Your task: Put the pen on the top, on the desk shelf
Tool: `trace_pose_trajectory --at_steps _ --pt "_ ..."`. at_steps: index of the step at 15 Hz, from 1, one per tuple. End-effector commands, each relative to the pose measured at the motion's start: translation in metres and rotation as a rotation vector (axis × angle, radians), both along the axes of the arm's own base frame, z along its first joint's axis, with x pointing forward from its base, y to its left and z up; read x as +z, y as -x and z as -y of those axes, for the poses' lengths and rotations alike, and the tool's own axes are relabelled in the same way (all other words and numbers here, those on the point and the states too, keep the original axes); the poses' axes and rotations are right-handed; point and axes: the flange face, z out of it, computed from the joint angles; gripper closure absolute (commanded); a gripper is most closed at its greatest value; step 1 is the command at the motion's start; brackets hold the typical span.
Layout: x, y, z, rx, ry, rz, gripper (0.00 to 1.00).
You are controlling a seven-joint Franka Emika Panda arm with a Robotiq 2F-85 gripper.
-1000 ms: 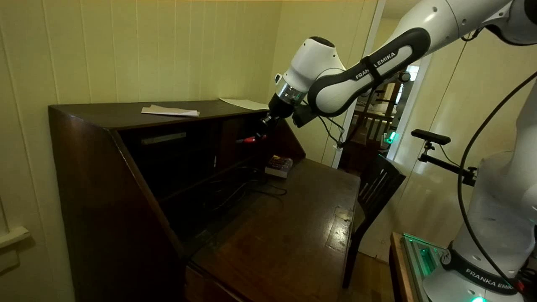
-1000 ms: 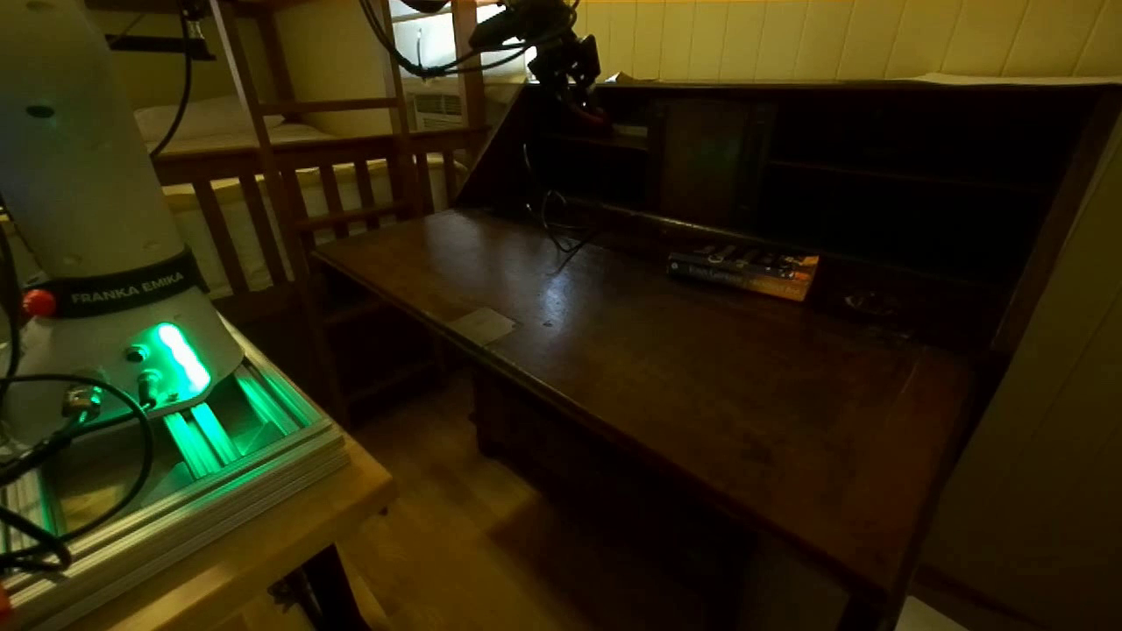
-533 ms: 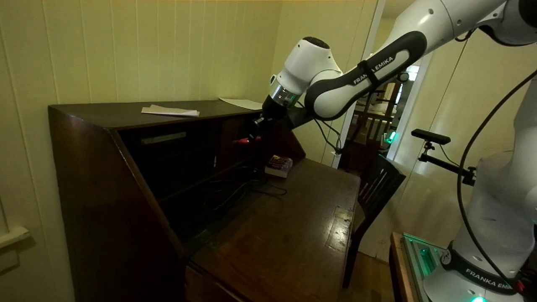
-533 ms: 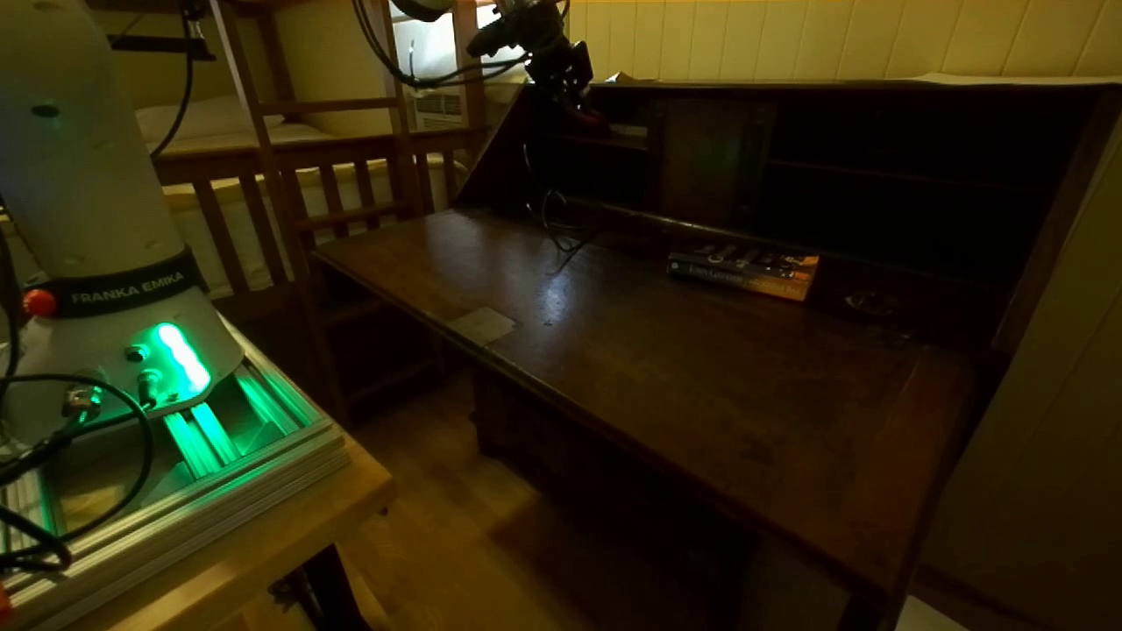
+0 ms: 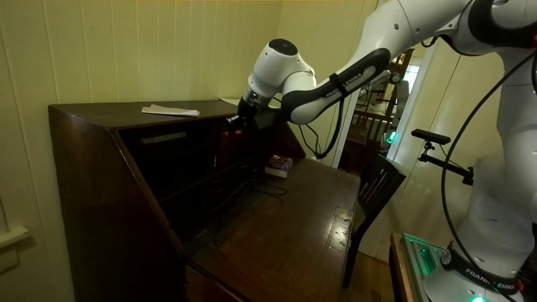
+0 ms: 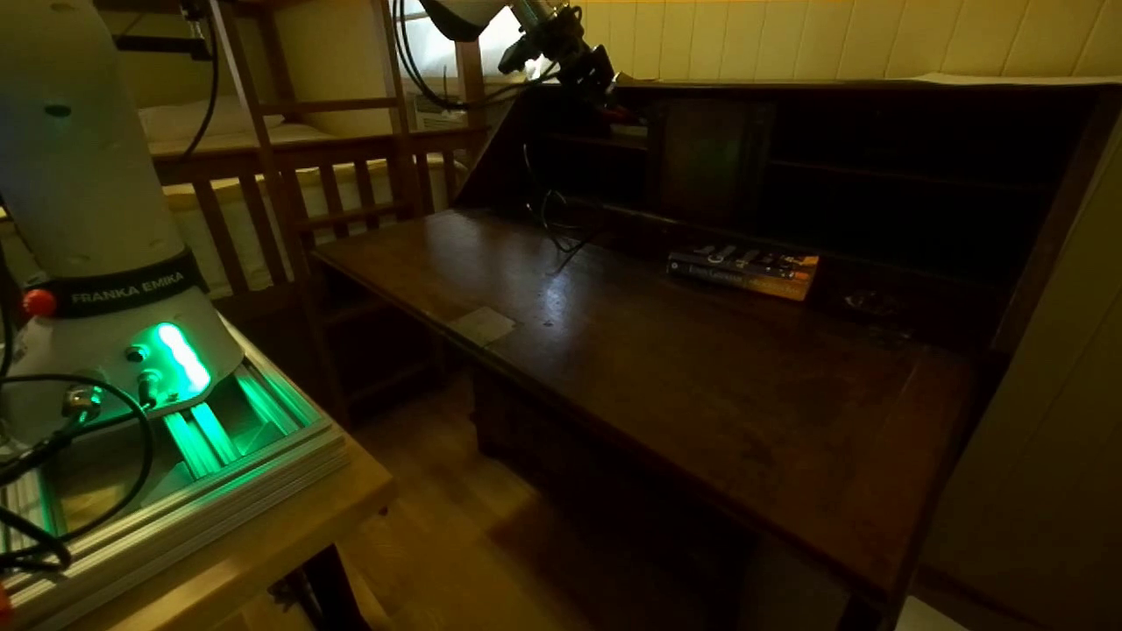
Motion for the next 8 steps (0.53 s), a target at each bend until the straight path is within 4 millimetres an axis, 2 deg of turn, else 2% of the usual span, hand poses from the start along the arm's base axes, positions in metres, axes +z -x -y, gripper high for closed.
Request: trace_pose_trajectory --at_steps 1,5,8 --pt "-0.025 -0.026 -0.007 0.001 0.069 -0.027 0.76" --pt "-0.037 -0.028 -0.003 -0.017 0.079 -0.043 0.76" --pt "-0.035 -0.016 0.004 -0.031 0.079 -0.035 0.76"
